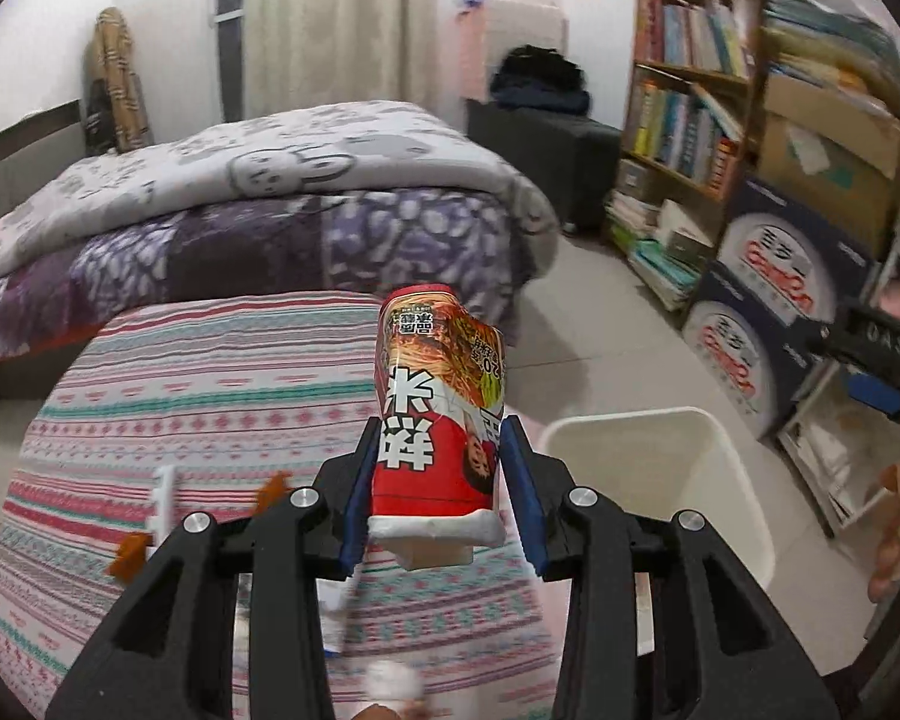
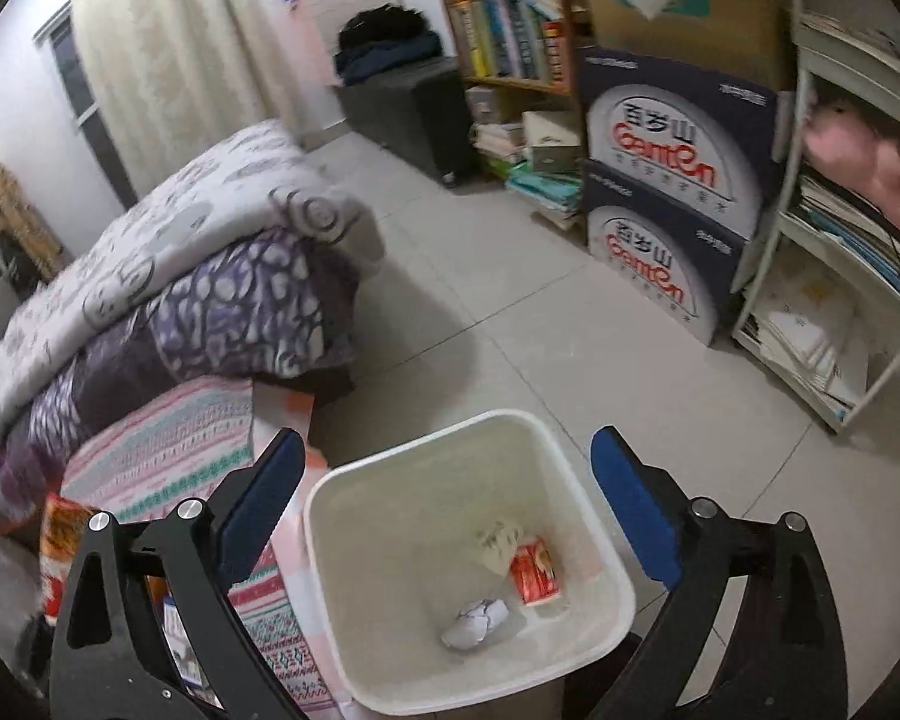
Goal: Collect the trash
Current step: 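Carry the tissue box over the bin and open the right tool, then drop the red-white cup into the bin by opening the left tool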
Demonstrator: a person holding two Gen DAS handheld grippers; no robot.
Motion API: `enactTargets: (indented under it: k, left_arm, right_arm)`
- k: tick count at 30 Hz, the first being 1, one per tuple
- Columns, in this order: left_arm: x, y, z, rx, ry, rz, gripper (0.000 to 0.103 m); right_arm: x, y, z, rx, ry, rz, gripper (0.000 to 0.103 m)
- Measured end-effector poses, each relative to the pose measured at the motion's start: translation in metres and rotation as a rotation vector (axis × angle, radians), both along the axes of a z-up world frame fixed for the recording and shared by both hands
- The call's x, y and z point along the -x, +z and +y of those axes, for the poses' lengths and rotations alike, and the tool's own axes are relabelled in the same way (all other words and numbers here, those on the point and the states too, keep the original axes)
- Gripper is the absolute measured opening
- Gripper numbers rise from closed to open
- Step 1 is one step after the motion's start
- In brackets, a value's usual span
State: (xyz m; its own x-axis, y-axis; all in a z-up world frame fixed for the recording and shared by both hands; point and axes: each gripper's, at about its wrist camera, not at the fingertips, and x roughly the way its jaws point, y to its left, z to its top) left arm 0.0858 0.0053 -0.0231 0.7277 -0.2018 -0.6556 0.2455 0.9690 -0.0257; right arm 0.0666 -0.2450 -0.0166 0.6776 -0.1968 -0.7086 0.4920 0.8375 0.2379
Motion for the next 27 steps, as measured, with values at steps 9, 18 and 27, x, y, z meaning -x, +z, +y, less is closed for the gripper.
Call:
enactTargets:
  k: [9,18,27]
  left_arm:
    - [0.005,-0.013,-0.078,0.038,-0.122,0.063,0.041]
    - [0.009,-0.014,-0.139,0.047,-0.221,0.099,0.055]
    - [0.014,-0.015,-0.140,0.025,-0.247,0.094,0.077]
  right_arm:
    - [0.021,0.005,-0.056,-0.137,-0.125,-0.061,0.092]
    - [0.035,0.010,-0.084,-0.194,-0.190,-0.121,0.092]
    - [0.036,0.016,-0.077,-0.118,-0.207,-0.136,0.095]
